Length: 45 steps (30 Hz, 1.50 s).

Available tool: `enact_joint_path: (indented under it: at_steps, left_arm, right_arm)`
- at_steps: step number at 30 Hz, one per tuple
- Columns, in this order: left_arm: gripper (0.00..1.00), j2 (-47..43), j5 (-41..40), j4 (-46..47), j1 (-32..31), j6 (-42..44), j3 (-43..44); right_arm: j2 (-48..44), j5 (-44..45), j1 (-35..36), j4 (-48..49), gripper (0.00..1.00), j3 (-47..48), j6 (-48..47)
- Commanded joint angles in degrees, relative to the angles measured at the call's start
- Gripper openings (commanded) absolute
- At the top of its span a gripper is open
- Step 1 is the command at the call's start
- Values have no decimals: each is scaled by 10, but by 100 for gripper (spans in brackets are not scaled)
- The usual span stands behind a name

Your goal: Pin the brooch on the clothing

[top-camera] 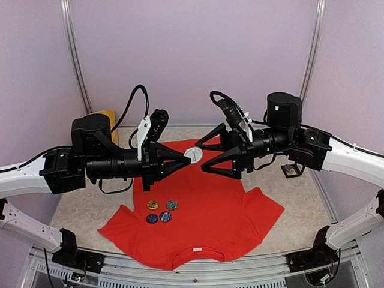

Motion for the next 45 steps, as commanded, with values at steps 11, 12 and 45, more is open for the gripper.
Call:
enact_joint_path:
  at_steps: [11,12,45]
  left_arm:
    - [0,-4,-5,17,-7,16,-3]
    - [0,-4,-5,17,-7,16,-3]
    - [0,-12,40,17,-12,64,-18]
  right_arm:
    - [22,23,9,57,59,3,32]
    - [24,23,9,54,60,3,31]
    - [81,136,9,-75,48,81,23]
